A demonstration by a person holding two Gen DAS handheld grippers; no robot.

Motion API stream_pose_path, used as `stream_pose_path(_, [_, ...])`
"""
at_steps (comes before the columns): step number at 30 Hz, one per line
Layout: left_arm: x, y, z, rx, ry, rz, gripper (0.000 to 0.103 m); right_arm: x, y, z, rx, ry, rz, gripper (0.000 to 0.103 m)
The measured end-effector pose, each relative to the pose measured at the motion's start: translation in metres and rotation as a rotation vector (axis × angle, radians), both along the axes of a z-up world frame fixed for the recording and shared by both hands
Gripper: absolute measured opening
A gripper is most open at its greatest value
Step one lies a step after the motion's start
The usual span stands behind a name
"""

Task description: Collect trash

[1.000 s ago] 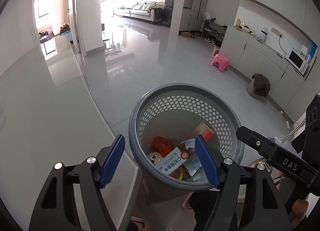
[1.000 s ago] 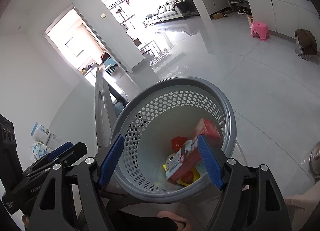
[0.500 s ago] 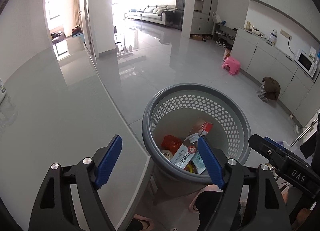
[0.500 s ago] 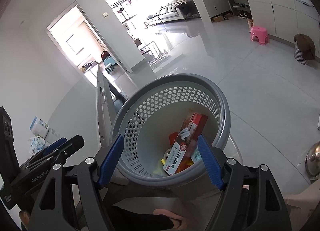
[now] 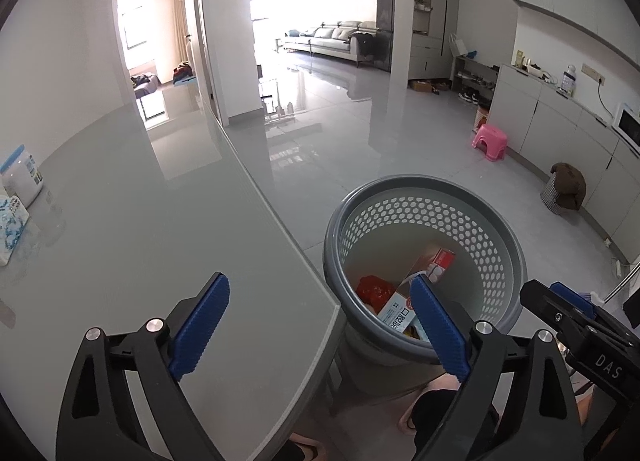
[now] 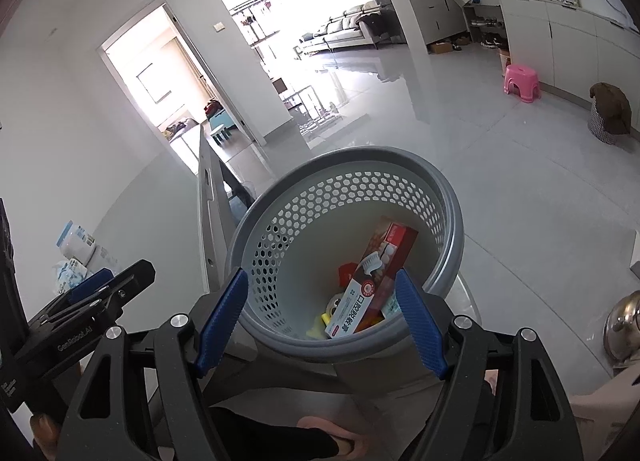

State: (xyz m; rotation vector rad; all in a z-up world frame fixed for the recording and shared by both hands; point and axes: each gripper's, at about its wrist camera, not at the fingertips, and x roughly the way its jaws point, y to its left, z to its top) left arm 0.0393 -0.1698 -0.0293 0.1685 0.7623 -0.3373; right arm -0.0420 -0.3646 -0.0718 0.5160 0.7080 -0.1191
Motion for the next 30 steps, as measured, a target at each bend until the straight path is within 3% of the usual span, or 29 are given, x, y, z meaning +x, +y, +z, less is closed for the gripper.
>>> stream_pose_path(9, [-0.001,0.006,-0.001,0.003,0.003,0.030,0.096,-0.001,0.012,0.000,-0.035,0.011,0.016,0.073])
stream_pose_path(30, [0.004,0.011,-0.009,0.024,-0.004,0.078,0.097,0.003,0.021,-0.001,-0.066,0.017,0.028,0.075])
